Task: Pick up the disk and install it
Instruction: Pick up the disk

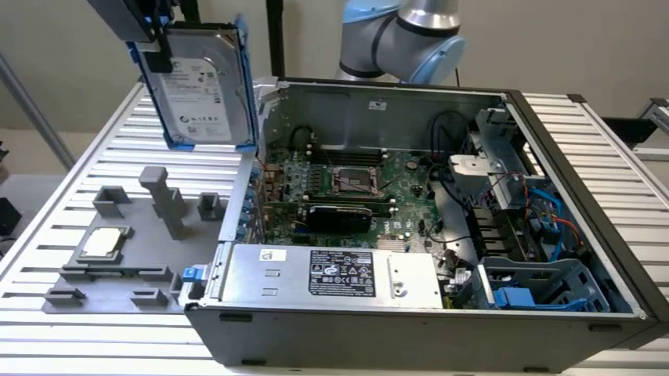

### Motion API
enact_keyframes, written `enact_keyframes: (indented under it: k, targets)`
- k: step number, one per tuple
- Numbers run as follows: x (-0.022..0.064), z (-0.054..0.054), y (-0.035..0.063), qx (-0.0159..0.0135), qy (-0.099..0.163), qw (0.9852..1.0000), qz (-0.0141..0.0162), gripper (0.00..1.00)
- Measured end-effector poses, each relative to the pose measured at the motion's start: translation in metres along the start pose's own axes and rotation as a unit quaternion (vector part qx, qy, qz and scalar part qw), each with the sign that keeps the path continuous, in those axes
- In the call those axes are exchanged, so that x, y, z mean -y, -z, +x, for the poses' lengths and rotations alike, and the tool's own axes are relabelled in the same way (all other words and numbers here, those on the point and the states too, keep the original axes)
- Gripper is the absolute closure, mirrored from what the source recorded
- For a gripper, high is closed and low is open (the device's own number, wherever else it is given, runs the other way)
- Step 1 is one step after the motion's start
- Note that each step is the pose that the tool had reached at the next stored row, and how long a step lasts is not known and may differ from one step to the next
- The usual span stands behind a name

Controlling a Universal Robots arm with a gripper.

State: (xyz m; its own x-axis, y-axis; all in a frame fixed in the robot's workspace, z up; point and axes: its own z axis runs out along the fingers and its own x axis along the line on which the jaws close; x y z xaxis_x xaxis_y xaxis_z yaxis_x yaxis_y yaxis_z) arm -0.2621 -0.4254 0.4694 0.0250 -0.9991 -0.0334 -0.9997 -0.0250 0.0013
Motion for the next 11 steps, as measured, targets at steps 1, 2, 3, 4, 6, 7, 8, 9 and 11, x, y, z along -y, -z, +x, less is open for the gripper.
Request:
enact_keyframes:
  k: [1, 2, 3, 4, 6, 7, 8, 9, 11]
  targets:
    - [0.0046, 0.002, 0.0005, 0.0, 0.0, 1.0, 0.0, 1.0]
    - [0.0088, 0.004, 0.0009, -0.0001, 0.0, 1.0, 0.0, 1.0]
    - [0.0133, 0.006, 0.0013, 0.0, 0.0, 1.0, -0.0001, 1.0]
    - [0.0178, 0.008, 0.0015, 0.0, 0.0, 1.0, -0.0002, 1.0]
    - [0.0268, 0.011, 0.0019, 0.0, 0.0, 1.0, -0.0003, 1.0]
    - [0.0314, 0.013, 0.0021, 0.0, 0.0, 1.0, -0.0005, 1.0]
    - [0.0359, 0.015, 0.0022, -0.0001, 0.0, 1.0, -0.0007, 1.0]
    - [0.0405, 0.017, 0.0022, 0.0, 0.0, 1.0, -0.0007, 1.0]
    - [0.0495, 0.02, 0.0024, 0.0, 0.0, 1.0, -0.001, 1.0]
